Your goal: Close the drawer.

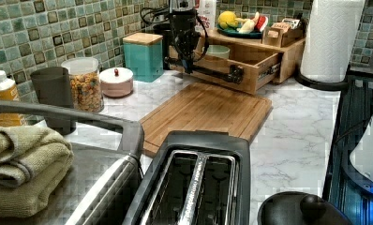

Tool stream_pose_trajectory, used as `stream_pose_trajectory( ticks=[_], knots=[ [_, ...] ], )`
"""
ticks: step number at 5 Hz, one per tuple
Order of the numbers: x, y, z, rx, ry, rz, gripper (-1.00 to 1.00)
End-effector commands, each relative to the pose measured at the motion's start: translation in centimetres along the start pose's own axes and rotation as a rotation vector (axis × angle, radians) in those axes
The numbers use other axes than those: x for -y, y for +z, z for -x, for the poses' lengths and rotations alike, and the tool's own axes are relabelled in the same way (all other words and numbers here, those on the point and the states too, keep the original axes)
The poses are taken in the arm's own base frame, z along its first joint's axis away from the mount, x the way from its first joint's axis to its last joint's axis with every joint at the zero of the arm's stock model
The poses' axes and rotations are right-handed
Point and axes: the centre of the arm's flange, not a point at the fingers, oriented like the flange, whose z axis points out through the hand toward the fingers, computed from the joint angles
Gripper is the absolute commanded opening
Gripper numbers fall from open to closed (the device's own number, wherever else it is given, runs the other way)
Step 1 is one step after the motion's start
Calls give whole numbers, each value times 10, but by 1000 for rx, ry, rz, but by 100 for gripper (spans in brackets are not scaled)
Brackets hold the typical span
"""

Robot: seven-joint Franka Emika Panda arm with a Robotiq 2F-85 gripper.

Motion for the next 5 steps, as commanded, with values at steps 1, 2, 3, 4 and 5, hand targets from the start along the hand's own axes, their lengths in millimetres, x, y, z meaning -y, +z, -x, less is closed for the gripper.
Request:
stream_pose_trajectory(
  ticks=[1, 2, 3, 4, 5],
  knots=[
    [-212, 11, 34, 17, 185, 44, -100],
    [-261, 22, 44, 12, 190, 87, -100],
    [-313, 38, 64, -12, 230, 147, -100],
    [-337, 27, 78, 58, 271, 207, -100],
    [-349, 33, 86, -1, 315, 208, -100]
  ],
)
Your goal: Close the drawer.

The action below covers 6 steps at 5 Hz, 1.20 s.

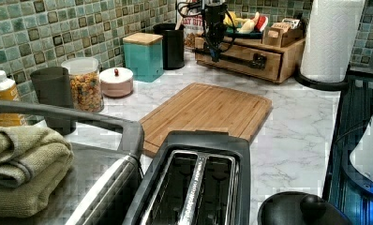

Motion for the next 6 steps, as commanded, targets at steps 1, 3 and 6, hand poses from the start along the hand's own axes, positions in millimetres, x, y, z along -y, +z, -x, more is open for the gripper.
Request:
stream_pose_trajectory(
  ticks=[1, 3, 6],
  knots=[
    [-193, 22, 61, 23, 234, 158, -100],
    [-193, 21, 61, 23, 234, 158, -100],
    [-193, 21, 61, 23, 234, 158, -100]
  ],
)
